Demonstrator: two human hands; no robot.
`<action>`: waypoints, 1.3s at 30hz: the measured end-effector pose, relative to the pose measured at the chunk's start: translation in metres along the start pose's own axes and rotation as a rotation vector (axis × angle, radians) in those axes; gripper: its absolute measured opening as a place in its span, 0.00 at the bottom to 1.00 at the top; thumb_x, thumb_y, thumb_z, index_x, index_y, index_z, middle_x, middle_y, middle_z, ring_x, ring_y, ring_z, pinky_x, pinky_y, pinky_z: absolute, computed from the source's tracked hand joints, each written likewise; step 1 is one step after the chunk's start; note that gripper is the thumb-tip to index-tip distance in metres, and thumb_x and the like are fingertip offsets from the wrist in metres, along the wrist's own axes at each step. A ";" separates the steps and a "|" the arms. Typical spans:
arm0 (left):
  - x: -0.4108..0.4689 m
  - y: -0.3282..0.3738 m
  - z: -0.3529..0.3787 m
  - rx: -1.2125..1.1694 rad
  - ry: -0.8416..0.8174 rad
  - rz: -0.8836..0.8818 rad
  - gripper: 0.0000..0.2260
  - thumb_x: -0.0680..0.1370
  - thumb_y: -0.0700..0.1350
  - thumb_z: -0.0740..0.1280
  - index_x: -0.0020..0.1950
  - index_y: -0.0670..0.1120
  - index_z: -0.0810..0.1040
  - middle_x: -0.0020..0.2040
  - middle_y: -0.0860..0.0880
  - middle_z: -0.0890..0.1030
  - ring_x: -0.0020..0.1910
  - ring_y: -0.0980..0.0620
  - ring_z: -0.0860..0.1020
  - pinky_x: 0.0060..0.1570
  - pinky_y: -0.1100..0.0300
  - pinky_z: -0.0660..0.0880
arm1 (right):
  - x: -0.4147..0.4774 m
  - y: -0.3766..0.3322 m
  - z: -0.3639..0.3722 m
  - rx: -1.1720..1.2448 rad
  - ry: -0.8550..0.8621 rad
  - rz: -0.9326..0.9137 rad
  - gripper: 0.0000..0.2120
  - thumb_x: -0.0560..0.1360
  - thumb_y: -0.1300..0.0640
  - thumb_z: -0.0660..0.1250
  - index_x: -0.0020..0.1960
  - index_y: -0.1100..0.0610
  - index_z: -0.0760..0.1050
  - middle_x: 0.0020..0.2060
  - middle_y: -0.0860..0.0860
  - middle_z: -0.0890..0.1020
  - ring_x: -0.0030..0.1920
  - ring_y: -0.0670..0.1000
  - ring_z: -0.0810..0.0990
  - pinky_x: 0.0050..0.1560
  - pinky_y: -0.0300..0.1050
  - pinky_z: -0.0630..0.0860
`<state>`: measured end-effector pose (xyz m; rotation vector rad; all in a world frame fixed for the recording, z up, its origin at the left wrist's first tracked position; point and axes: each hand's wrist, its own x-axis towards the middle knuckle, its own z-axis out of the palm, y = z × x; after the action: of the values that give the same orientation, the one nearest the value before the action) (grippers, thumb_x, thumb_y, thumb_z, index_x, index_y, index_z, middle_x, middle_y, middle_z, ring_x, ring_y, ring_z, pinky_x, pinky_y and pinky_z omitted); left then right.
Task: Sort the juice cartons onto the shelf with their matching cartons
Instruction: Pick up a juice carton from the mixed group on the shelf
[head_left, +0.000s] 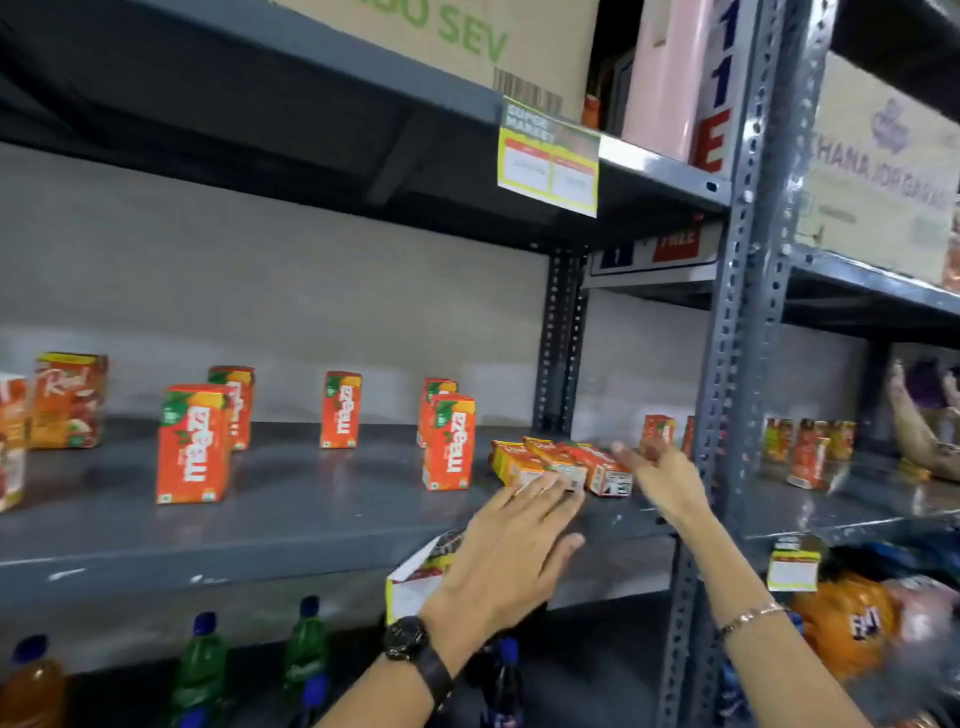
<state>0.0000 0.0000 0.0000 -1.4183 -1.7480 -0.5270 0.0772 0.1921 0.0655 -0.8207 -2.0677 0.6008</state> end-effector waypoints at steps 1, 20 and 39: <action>-0.001 -0.002 0.006 0.067 -0.034 -0.007 0.20 0.78 0.54 0.55 0.65 0.48 0.76 0.63 0.50 0.78 0.64 0.52 0.74 0.65 0.58 0.61 | 0.001 0.001 0.000 0.001 -0.056 0.026 0.28 0.71 0.38 0.62 0.55 0.61 0.76 0.53 0.61 0.81 0.56 0.63 0.77 0.54 0.51 0.72; -0.010 -0.006 0.029 0.326 -0.016 -0.023 0.27 0.78 0.49 0.54 0.76 0.45 0.54 0.75 0.41 0.59 0.73 0.45 0.57 0.71 0.51 0.52 | 0.009 -0.003 0.013 0.599 -0.111 0.401 0.14 0.69 0.64 0.67 0.53 0.59 0.68 0.39 0.55 0.79 0.45 0.54 0.79 0.56 0.57 0.77; -0.100 -0.080 -0.084 0.195 0.309 -0.412 0.26 0.80 0.51 0.53 0.76 0.47 0.54 0.78 0.49 0.51 0.76 0.49 0.53 0.75 0.56 0.47 | -0.074 -0.117 0.028 1.126 -0.253 -0.199 0.22 0.64 0.66 0.74 0.55 0.57 0.73 0.45 0.51 0.82 0.45 0.46 0.81 0.45 0.39 0.76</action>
<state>-0.0442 -0.1460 -0.0170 -0.7937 -1.7832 -0.7286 0.0488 0.0555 0.0890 0.1249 -1.5816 1.5794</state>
